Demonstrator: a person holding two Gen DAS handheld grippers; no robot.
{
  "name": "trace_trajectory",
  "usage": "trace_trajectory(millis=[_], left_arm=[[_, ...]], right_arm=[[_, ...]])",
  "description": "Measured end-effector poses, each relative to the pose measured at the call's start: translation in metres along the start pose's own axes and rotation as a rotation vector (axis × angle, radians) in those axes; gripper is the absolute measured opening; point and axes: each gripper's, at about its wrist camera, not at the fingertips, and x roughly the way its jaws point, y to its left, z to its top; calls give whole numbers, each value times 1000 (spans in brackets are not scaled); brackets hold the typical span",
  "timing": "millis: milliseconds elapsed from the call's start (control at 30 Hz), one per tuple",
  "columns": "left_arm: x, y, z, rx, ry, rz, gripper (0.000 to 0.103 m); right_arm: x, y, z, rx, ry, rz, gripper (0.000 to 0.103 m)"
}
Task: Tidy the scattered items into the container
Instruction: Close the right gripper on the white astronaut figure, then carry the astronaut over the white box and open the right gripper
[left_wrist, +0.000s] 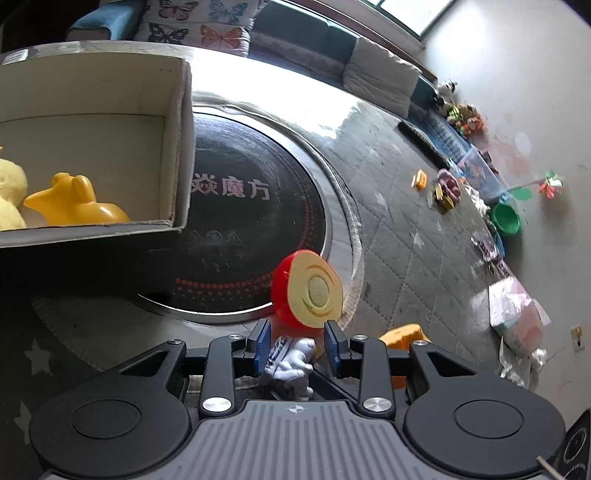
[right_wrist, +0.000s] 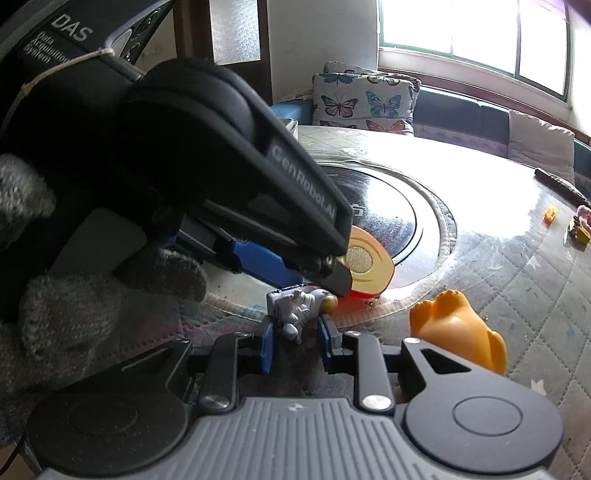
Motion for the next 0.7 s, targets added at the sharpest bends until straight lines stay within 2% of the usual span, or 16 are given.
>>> trace_trajectory(millis=[300,433,700], left_arm=[[3,6,-2,-27,9,-8,32],[1,9,-5,-38,7,-27,31],[-31,15,-6,-67,-67,-45,31]], right_arm=[[-1,1,-1,-3,-4,1,25],[-1,3,-1,-14,-2,4,21],[-15,15,8,-69,-47,23,21]])
